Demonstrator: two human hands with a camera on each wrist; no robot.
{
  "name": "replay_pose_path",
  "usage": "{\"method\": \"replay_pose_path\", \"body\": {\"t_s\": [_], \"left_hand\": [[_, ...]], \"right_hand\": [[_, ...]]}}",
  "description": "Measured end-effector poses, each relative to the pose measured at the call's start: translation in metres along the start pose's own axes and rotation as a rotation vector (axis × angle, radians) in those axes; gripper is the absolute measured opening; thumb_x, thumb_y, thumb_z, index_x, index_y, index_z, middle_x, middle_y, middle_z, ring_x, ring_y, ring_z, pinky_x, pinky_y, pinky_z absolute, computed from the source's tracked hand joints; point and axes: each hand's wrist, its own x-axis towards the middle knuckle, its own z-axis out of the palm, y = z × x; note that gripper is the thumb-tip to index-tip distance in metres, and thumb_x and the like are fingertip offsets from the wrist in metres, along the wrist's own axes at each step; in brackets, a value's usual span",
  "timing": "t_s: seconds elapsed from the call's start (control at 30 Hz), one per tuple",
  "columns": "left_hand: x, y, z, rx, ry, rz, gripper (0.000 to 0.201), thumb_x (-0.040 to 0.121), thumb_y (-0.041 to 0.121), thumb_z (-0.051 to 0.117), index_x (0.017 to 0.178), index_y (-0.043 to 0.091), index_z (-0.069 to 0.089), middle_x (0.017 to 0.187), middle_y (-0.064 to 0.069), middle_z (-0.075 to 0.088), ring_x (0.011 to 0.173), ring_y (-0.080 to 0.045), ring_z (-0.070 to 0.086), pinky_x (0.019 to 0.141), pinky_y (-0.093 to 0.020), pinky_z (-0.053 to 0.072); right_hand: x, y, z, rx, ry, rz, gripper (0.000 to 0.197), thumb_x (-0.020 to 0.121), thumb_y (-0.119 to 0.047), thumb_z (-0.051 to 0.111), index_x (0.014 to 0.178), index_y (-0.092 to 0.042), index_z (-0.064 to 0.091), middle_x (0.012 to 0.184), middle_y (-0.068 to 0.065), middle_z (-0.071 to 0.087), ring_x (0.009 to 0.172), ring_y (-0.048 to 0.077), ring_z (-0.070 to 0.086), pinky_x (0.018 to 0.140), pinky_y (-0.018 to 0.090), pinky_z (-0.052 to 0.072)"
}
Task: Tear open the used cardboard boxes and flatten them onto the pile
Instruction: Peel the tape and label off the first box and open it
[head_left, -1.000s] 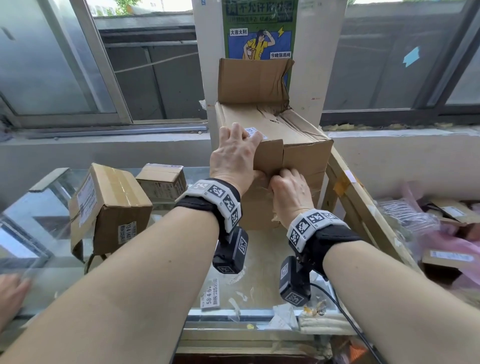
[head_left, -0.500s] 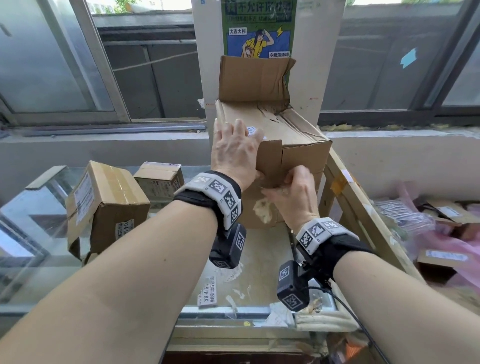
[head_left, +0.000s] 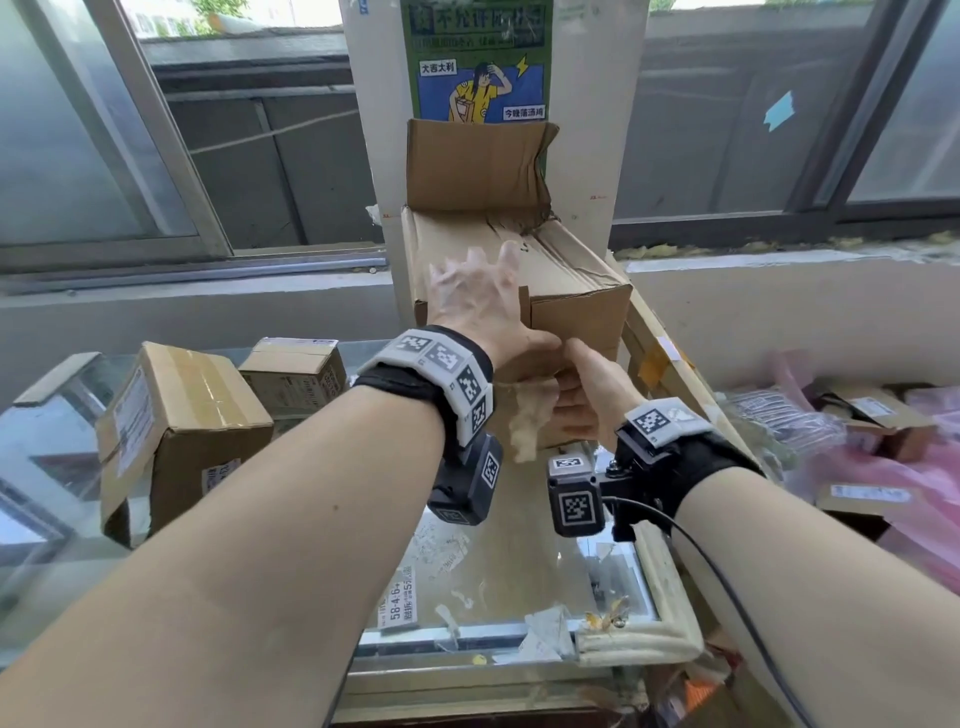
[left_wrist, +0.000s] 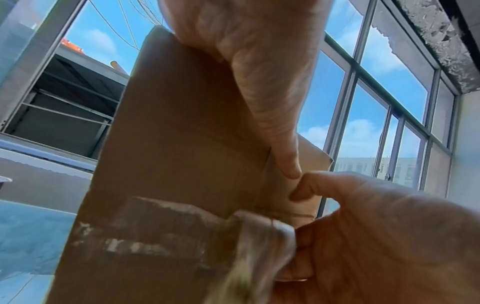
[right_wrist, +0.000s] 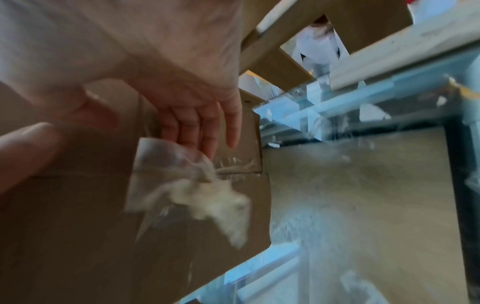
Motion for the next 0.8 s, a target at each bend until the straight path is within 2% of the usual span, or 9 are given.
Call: {"method": "replay_pose_path", "body": {"t_s": [0.1,0.17,0.3,0.4,0.5,0.6,0.63,0.7,0.8], "left_hand": [[0.003,0.001,0.002,0.040,-0.044,0.017,0.089,0.063,0.081,0.058,0.135,0.034,0.037,0.111,-0.011,0.047,0.107,-0.036,0.051,0.096,-0.050,0.038],[0.005,0.002,0.002,0.044,-0.058,0.008,0.078,0.066,0.080,0.058,0.129,0.034,0.047,0.109,-0.009,0.045,0.107,-0.035,0.050,0.097,-0.050,0.038],[0.005,0.008,0.001,0.032,-0.078,-0.031,0.078,0.060,0.083,0.058,0.117,0.030,0.052,0.112,-0.012,0.046,0.108,-0.038,0.050,0.099,-0.054,0.037],[0.004,0.012,0.002,0.032,-0.068,-0.053,0.078,0.059,0.082,0.061,0.116,0.029,0.050,0.116,-0.014,0.046,0.111,-0.042,0.048,0.100,-0.058,0.034],[0.005,0.012,0.004,0.040,-0.055,-0.040,0.074,0.064,0.078,0.061,0.117,0.027,0.048,0.118,-0.014,0.048,0.115,-0.046,0.046,0.101,-0.062,0.032],[0.004,0.012,0.006,0.048,-0.070,-0.031,0.073,0.068,0.077,0.059,0.120,0.027,0.045,0.121,-0.013,0.052,0.122,-0.047,0.043,0.103,-0.062,0.030],[0.004,0.012,0.006,0.049,-0.075,-0.031,0.074,0.069,0.077,0.058,0.121,0.027,0.045,0.121,-0.012,0.053,0.123,-0.047,0.043,0.103,-0.061,0.031],[0.004,0.010,0.006,0.046,-0.084,-0.031,0.075,0.069,0.078,0.057,0.123,0.028,0.044,0.122,-0.012,0.053,0.124,-0.046,0.043,0.103,-0.060,0.031],[0.006,0.003,0.006,0.027,-0.087,-0.031,0.074,0.069,0.078,0.057,0.122,0.029,0.045,0.122,-0.010,0.054,0.124,-0.044,0.044,0.103,-0.058,0.032]], "right_hand": [[0.000,0.001,-0.005,-0.088,-0.014,-0.004,0.028,0.083,-0.028,0.067,0.092,-0.002,0.067,0.092,0.015,0.072,0.092,0.032,0.068,0.090,0.047,0.052],[0.001,0.001,-0.006,-0.099,-0.008,-0.004,0.019,0.081,-0.019,0.071,0.084,-0.001,0.065,0.089,0.016,0.070,0.086,0.030,0.067,0.089,0.046,0.053],[0.008,-0.005,-0.004,-0.021,0.032,0.014,0.012,0.072,-0.002,0.075,0.080,0.001,0.065,0.065,0.012,0.067,0.061,0.024,0.063,0.066,0.036,0.057],[0.013,-0.007,-0.003,0.029,0.052,0.097,0.012,0.068,0.004,0.075,0.071,0.002,0.063,0.060,0.013,0.062,0.052,0.025,0.059,0.059,0.038,0.057],[0.014,0.000,-0.002,0.054,0.012,0.128,0.024,0.073,-0.001,0.071,0.059,-0.008,0.053,0.047,0.004,0.047,0.041,0.018,0.043,0.048,0.026,0.044],[0.012,0.009,-0.001,0.118,-0.003,0.105,0.016,0.076,-0.001,0.067,0.065,-0.006,0.056,0.049,0.004,0.048,0.047,0.020,0.048,0.053,0.030,0.048],[0.010,0.012,0.001,0.144,0.004,0.078,0.009,0.075,-0.003,0.068,0.072,-0.003,0.060,0.056,0.008,0.054,0.055,0.025,0.056,0.060,0.037,0.054],[0.008,0.020,0.005,0.118,0.061,-0.051,0.017,0.069,-0.015,0.075,0.081,-0.008,0.066,0.071,0.012,0.066,0.074,0.032,0.066,0.076,0.049,0.057],[0.001,0.025,0.007,-0.135,0.130,-0.331,0.022,0.072,-0.030,0.077,0.080,-0.017,0.062,0.082,0.005,0.070,0.081,0.025,0.068,0.073,0.040,0.057]]}}
